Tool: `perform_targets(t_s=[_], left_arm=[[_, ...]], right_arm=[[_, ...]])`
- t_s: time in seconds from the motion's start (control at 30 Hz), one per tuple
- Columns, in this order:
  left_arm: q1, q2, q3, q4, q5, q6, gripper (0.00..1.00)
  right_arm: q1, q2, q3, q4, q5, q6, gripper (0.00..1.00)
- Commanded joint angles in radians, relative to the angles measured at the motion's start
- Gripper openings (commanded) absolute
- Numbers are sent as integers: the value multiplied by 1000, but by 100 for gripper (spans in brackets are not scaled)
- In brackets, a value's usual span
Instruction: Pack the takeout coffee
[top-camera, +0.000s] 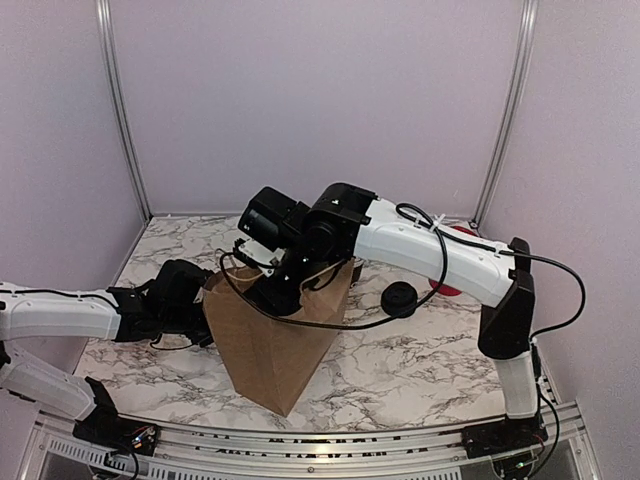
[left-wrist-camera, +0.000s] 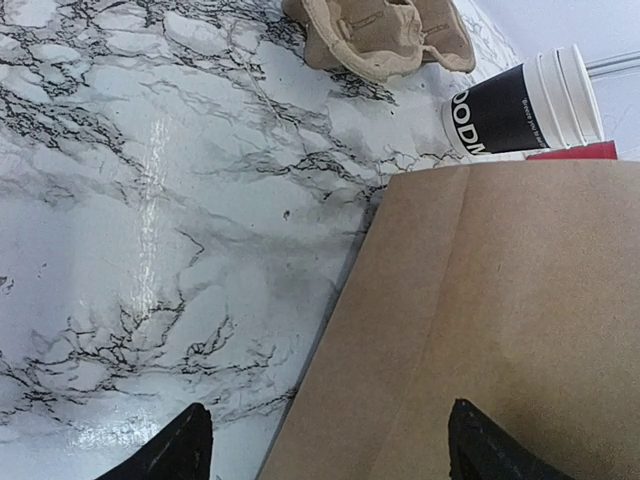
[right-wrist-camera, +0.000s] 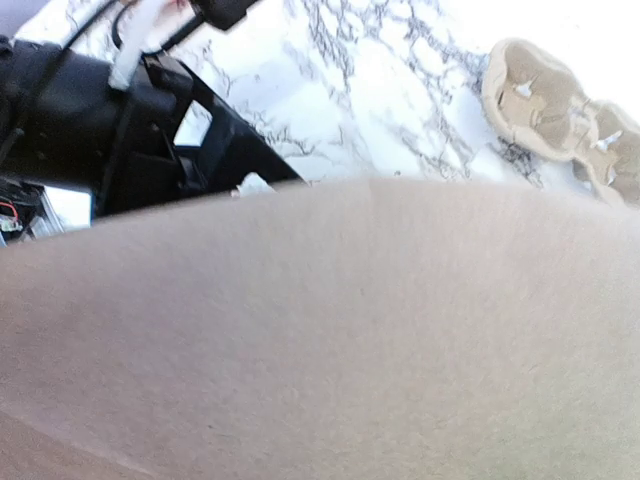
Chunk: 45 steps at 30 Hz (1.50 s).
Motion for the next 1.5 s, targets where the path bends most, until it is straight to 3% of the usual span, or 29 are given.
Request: perform_targets(t_s=[0.0,0.6,0.97,1.3,1.47], left_arm=[[-1,-12,32,10,4,17,82],[-1,-5,62,-10,2,32,82],[0,-42,97,-50,-16,60,82],[55,-256,285,-266,-90,263,84],[56,-344,397,-317,15,458,84]], right_arm=[[10,-12,112,-101,55,-9,100],[-7,-153,123,-36,96,14,100],[-19,-153,105,-35,78,-2,100],[-29,-129,-7,-4,42,-50,100],[-42,-101,10,10,45,-63,100]])
